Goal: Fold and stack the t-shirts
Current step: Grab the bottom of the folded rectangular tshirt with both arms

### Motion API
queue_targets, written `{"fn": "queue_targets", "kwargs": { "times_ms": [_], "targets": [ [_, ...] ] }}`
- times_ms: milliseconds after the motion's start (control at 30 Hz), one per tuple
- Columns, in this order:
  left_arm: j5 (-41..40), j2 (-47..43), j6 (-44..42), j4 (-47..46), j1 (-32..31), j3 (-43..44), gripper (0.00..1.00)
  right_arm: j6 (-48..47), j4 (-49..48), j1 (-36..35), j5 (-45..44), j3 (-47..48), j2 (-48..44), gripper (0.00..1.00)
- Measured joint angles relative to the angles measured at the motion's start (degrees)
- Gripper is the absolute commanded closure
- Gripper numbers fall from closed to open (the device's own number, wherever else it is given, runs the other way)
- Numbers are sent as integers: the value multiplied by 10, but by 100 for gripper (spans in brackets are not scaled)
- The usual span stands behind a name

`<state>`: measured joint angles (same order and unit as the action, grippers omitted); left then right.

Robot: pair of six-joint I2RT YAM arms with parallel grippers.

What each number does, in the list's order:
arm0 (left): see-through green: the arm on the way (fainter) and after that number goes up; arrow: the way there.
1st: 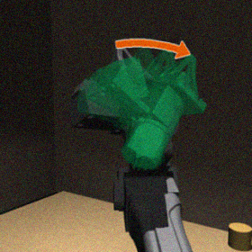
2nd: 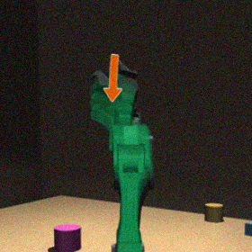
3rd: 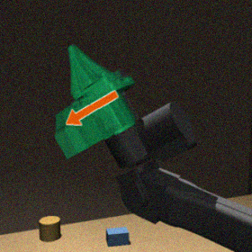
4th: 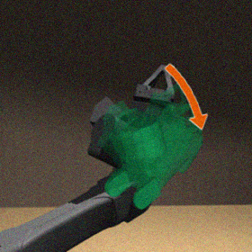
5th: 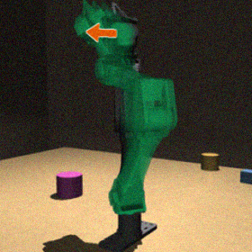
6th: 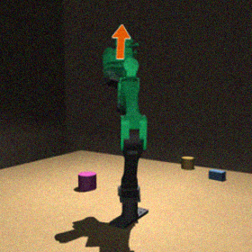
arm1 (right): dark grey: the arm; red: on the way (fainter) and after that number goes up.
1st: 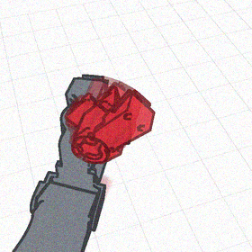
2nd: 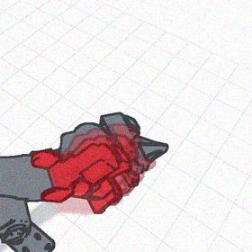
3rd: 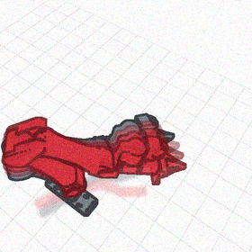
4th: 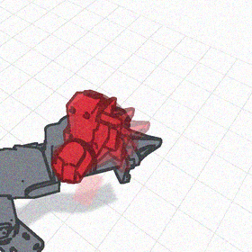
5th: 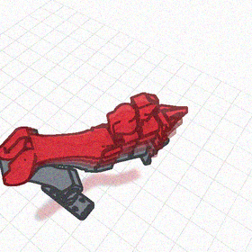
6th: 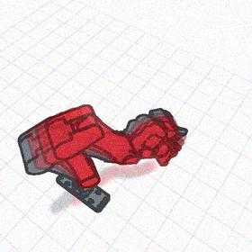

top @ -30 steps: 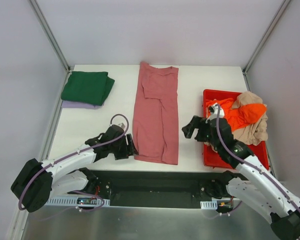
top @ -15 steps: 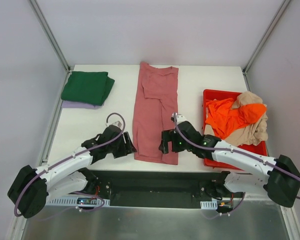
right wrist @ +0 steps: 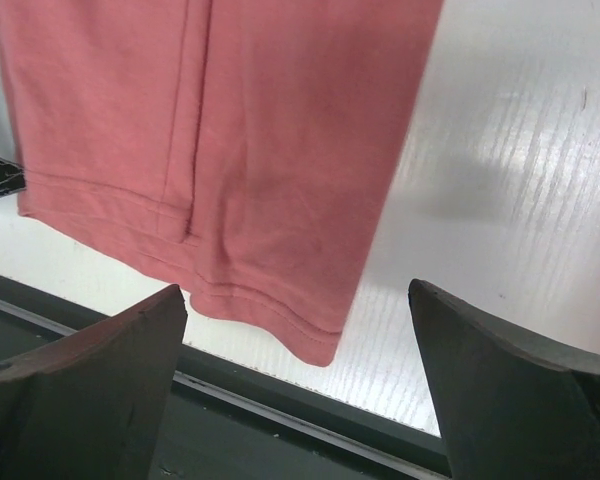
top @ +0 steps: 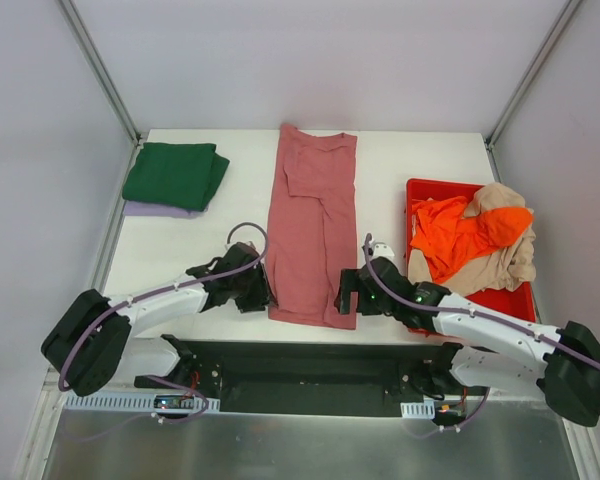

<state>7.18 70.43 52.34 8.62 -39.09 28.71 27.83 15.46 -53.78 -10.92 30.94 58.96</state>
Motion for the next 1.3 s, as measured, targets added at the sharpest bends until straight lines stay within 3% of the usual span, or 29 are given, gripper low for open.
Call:
{"fn": "queue_targets", "kwargs": {
  "times_ms": [167, 267, 633, 767, 1033, 1300],
  "targets": [
    [1, 16, 3, -9, -3, 0, 77, 7, 13, 0, 0, 0, 17, 4],
    [3, 27, 5, -15, -4, 2, 100, 8, 19, 0, 0, 0, 19, 4],
    [12, 20, 7, -24, -11, -10, 100, 24, 68, 0, 47, 12, 70, 1],
    [16, -12, 8, -24, -11, -35, 100, 35, 73, 0, 74, 7, 60, 9],
    [24, -54, 11, -30, -15, -65, 100, 65, 3, -1, 143, -32, 52, 41],
    [25, -107, 19, -23, -16, -97, 100, 101, -16, -5, 169, -42, 65, 46]
  ]
}}
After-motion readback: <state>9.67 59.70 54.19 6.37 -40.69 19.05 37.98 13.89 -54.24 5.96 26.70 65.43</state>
